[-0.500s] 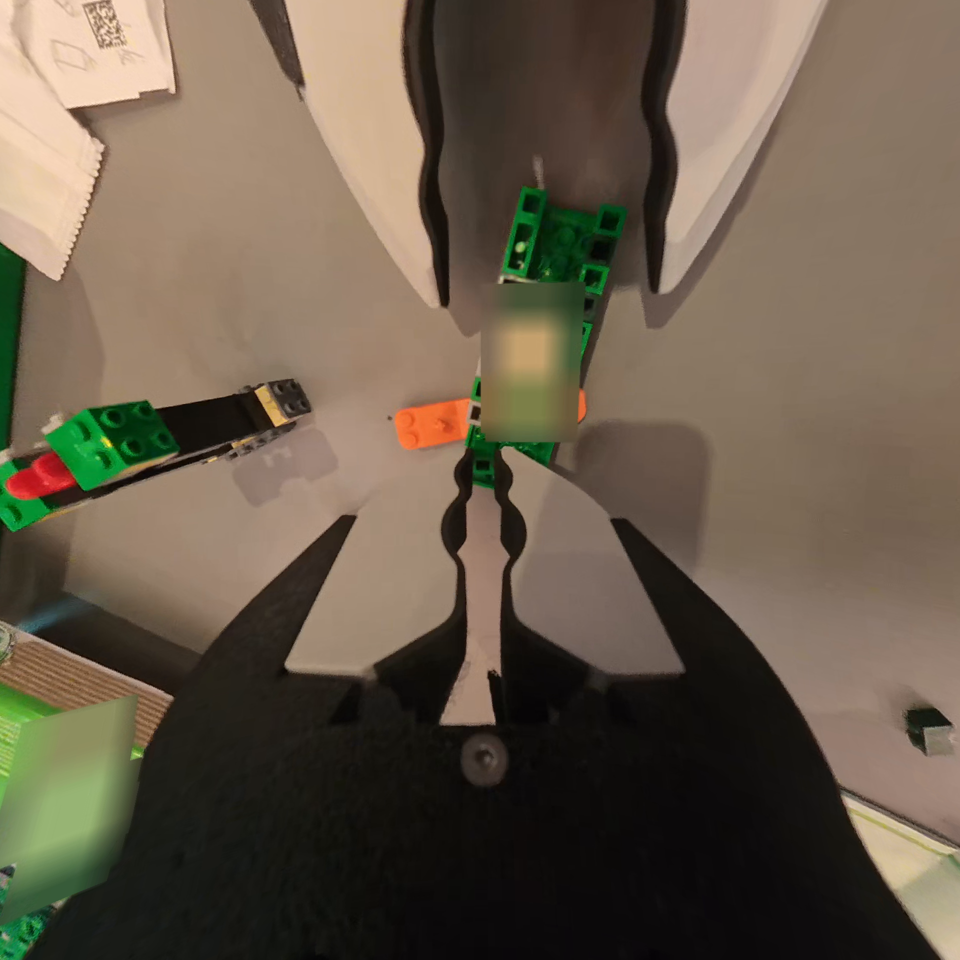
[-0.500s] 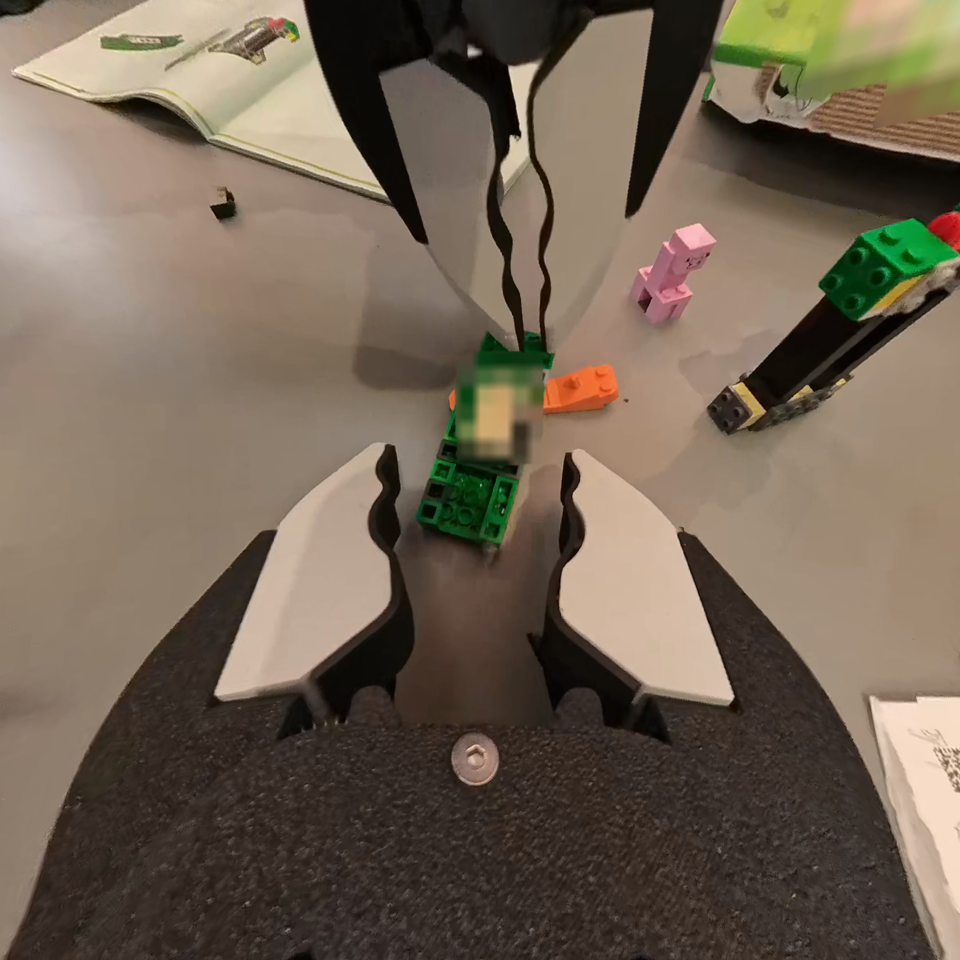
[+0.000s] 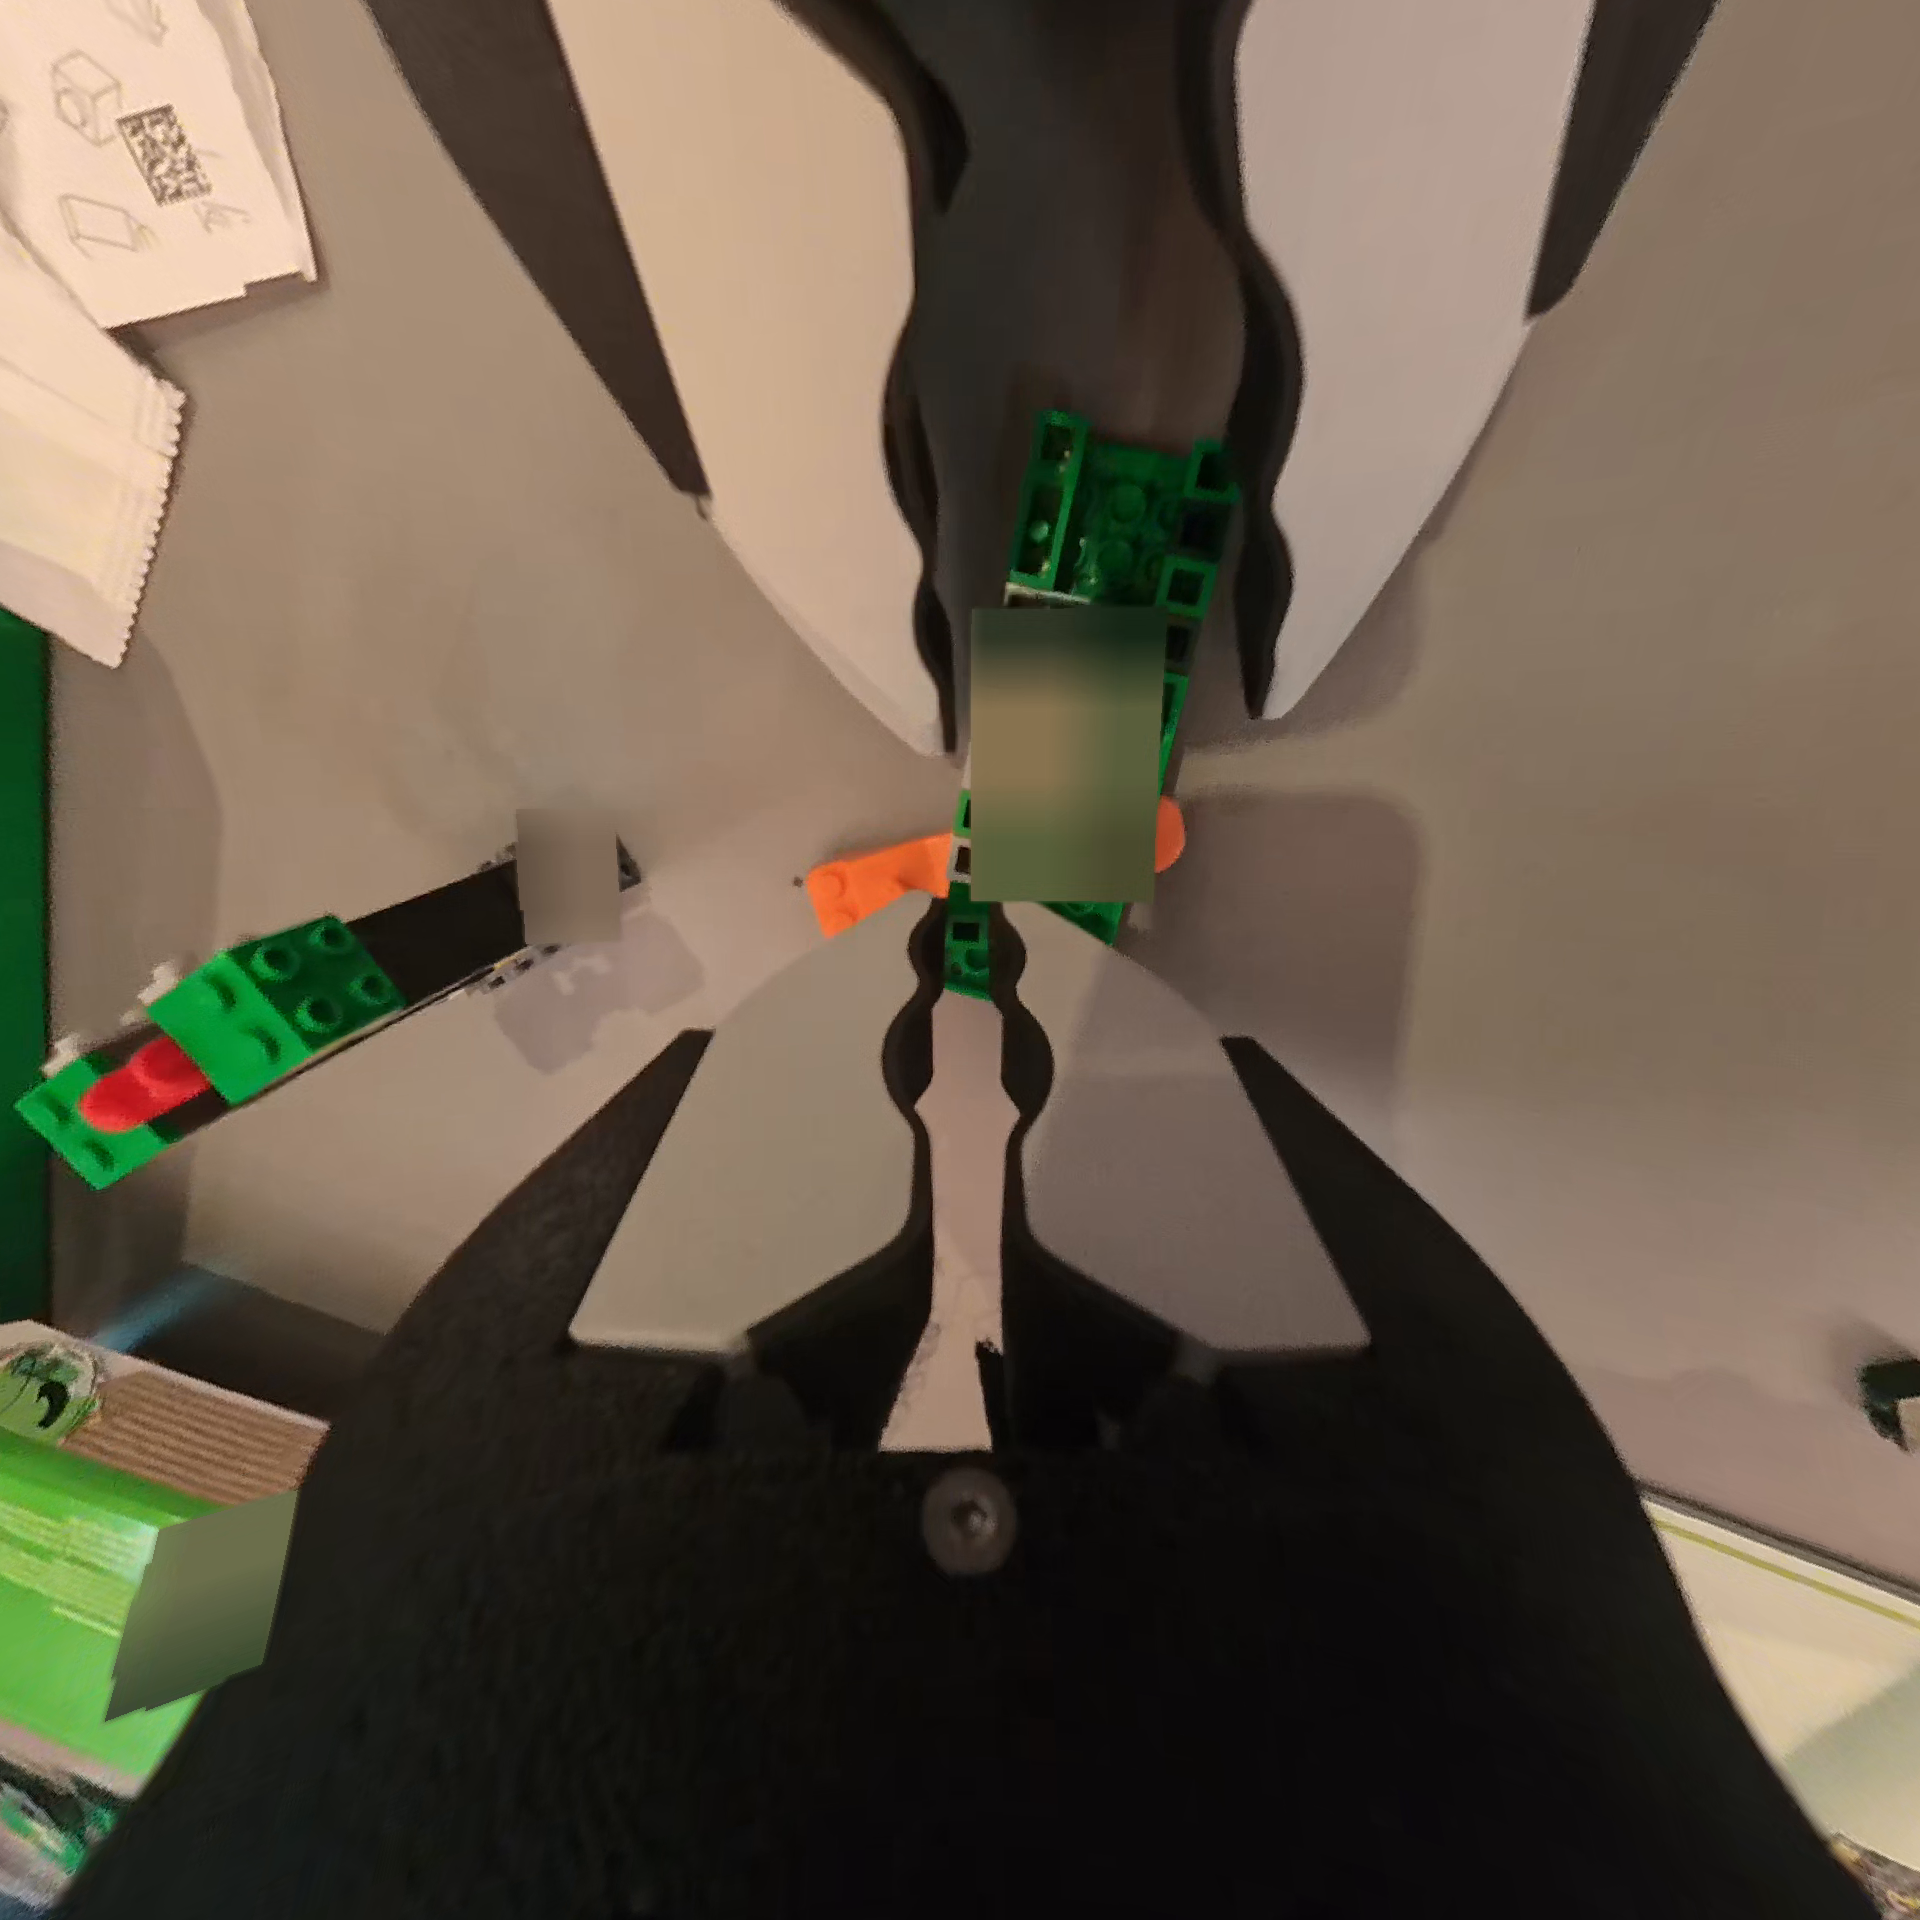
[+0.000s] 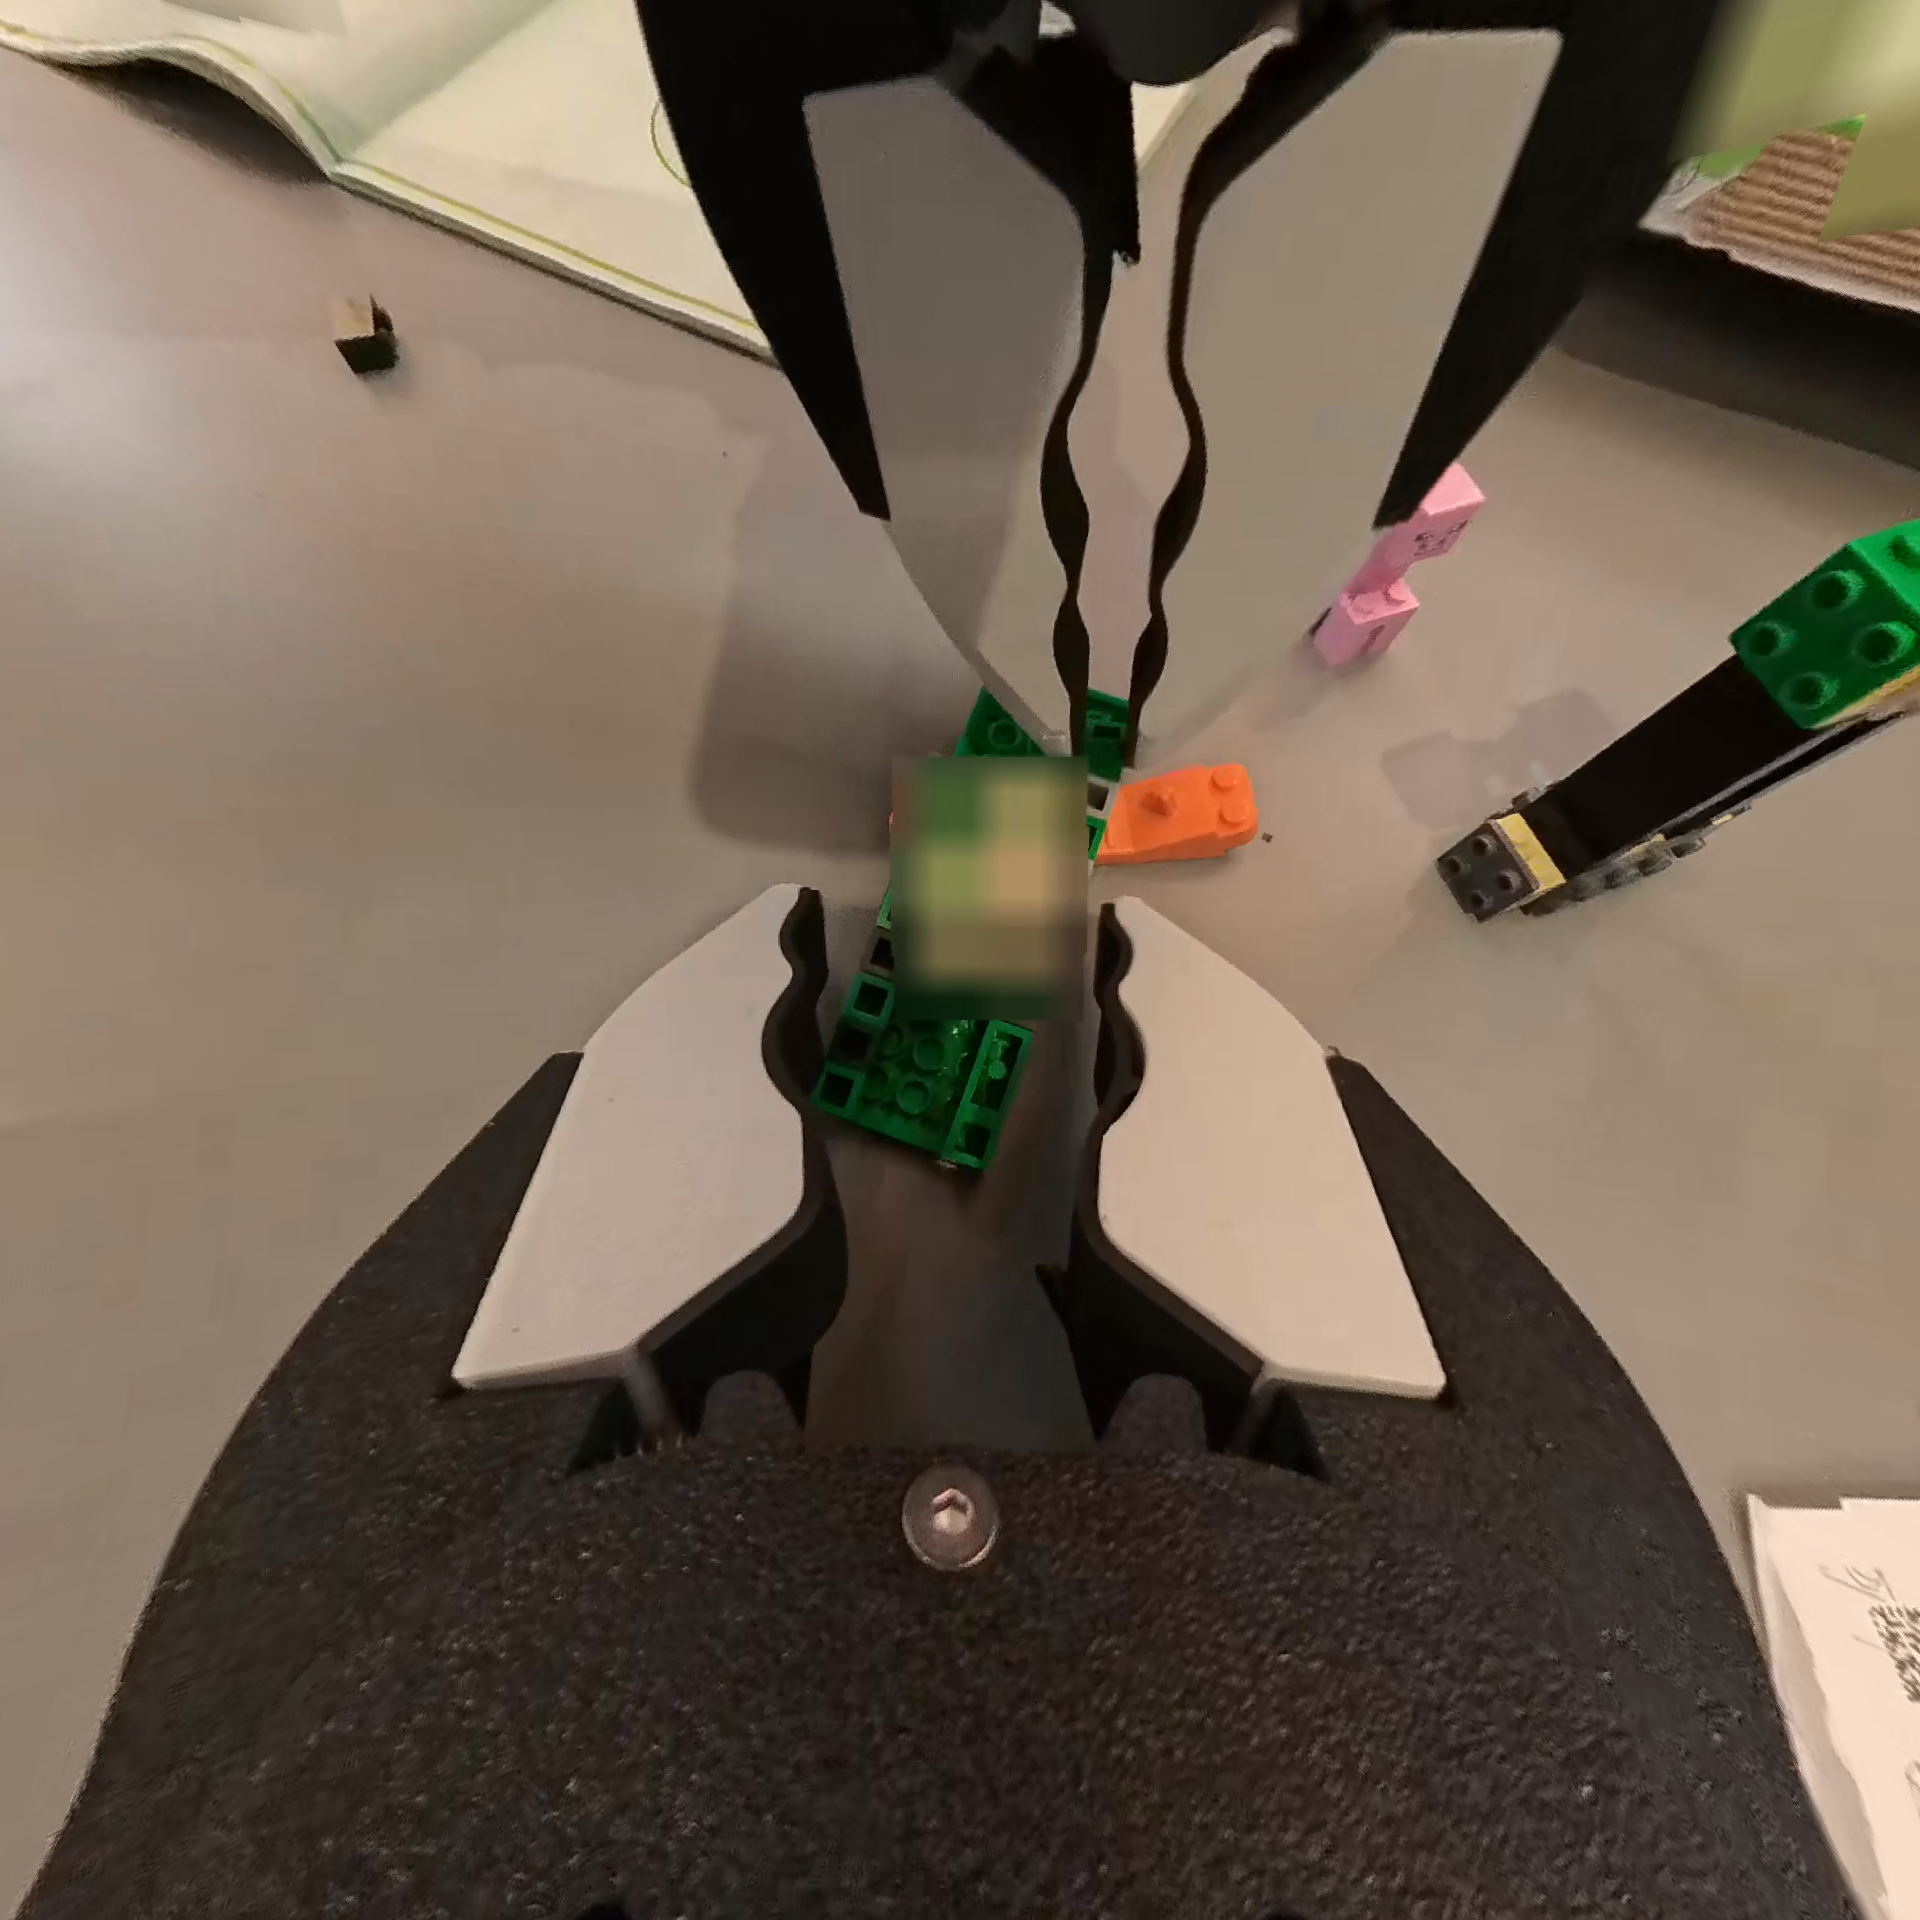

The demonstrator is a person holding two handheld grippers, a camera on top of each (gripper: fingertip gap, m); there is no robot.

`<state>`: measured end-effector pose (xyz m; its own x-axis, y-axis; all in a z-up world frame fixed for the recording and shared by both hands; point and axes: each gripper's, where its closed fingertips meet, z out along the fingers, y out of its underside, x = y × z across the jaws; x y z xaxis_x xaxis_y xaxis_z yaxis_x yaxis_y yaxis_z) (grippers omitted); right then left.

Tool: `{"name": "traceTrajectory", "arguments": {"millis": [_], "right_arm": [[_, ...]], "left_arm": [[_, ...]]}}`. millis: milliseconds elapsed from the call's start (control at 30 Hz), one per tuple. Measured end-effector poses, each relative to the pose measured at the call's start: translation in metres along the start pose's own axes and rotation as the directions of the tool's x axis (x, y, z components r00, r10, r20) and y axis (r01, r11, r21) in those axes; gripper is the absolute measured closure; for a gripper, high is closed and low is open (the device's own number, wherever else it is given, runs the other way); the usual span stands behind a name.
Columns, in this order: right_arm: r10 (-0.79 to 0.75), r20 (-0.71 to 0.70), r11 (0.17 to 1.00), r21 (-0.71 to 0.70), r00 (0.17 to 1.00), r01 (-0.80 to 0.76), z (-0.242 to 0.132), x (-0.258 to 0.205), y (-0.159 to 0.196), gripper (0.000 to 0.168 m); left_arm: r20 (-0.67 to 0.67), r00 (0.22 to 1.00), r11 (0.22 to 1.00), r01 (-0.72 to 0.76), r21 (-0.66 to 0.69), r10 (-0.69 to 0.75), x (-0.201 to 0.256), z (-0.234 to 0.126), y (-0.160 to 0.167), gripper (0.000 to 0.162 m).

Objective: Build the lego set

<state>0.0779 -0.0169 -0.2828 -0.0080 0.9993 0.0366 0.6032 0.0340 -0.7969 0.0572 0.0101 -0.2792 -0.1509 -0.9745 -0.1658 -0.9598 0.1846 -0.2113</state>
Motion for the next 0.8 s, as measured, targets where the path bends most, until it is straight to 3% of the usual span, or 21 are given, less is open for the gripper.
{"name": "traceTrajectory", "arguments": {"millis": [400,633,800], "right_arm": [[-0.01,0.006,1.0,-0.013,1.0,0.01,0.002,0.0,0.001,0.127],[0.027,-0.059,0.991,0.13,0.998,-0.02,-0.027,0.005,-0.003,0.121],[-0.017,-0.137,0.975,0.215,0.99,0.047,-0.05,0.001,-0.002,0.123]], "left_arm": [[-0.042,0.999,1.0,-0.021,-0.011,0.02,0.002,0.002,-0.003,0.155],[-0.061,0.998,0.994,-0.031,-0.105,0.024,0.003,0.002,-0.002,0.155],[-0.103,0.994,0.98,-0.064,-0.187,0.045,0.003,0.003,-0.002,0.155]]}}
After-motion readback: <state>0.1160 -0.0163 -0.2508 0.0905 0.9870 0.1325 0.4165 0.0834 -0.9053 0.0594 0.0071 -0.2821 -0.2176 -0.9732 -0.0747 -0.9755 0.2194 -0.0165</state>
